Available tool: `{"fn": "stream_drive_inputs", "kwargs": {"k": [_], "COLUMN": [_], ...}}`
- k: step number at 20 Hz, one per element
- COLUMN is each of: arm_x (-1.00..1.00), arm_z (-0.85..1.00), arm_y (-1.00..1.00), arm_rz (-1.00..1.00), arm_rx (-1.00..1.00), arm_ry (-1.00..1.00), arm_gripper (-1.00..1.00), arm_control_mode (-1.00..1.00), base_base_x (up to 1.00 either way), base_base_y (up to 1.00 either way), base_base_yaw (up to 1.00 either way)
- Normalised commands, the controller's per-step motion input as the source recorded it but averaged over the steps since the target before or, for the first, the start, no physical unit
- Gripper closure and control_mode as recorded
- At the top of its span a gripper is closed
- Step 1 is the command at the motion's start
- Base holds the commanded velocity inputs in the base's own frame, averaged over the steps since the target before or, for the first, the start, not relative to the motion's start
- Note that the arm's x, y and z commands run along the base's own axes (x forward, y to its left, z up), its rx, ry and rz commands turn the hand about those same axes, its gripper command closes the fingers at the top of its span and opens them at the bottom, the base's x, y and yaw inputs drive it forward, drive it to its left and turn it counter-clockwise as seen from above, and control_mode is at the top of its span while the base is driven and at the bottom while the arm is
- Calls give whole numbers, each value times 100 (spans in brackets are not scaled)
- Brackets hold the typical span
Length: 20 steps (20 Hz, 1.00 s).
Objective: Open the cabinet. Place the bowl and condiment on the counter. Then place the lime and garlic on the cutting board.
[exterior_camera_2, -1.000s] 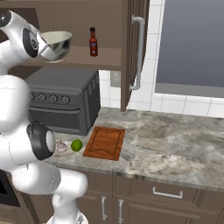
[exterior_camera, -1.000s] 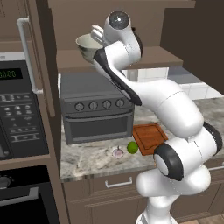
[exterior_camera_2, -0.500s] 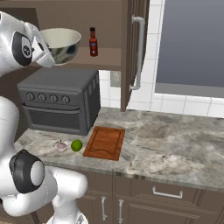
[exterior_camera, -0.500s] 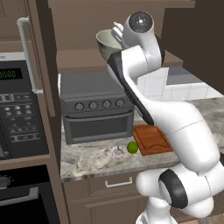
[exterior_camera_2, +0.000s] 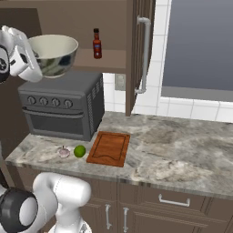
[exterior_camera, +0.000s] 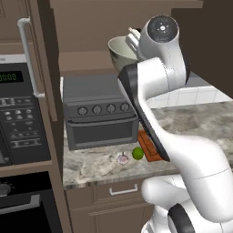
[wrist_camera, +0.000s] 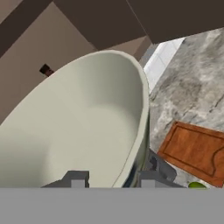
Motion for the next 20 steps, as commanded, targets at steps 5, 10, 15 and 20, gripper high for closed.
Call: {"fn": "stream_drive_inputs", "kwargs": {"k": [5,10,15,20], "arm_x": [-56,-43,-39,-14], "arm_z": [-27,-38,-43,-48], "arm_y": [-25,-22,-31,-43], "arm_rz": [0,0,0,0], "arm_rx": [0,0,0,-3], "arm_ry": [9,16,16,12], "arm_gripper": [100,100,100,100], "arm_control_mode": [-100,-100,-100,-100], "base_base_x": [0,0,0,0], "base_base_y": [0,0,0,0], "base_base_yaw": [0,0,0,0]}}
